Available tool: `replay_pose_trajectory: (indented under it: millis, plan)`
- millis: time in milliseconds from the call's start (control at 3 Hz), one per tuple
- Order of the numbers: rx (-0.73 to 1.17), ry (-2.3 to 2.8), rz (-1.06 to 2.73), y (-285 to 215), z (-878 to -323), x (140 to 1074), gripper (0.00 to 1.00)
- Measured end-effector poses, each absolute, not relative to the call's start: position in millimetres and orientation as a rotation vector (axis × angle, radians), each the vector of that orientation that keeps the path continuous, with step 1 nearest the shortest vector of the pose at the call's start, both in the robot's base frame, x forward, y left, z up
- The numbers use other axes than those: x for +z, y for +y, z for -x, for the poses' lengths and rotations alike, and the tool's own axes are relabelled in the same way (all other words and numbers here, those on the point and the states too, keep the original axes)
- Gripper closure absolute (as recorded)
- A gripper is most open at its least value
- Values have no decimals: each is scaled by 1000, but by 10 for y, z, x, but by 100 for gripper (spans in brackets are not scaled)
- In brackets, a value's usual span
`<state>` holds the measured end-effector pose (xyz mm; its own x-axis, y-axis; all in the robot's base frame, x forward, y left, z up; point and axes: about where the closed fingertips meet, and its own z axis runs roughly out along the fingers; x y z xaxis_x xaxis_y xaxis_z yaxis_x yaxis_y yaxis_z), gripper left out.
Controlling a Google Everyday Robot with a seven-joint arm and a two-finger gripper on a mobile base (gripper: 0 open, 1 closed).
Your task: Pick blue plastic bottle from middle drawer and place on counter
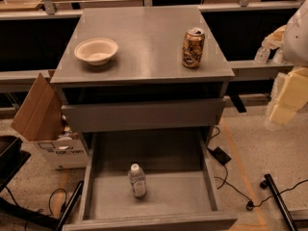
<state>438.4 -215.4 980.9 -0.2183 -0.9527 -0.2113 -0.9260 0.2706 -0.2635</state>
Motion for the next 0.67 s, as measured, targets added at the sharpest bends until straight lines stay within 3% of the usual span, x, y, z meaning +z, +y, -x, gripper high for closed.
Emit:
replay_pose_trajectory:
  millis: [667]
  plan:
    - [-105,2210,1697,-2170,-4383,9789,0]
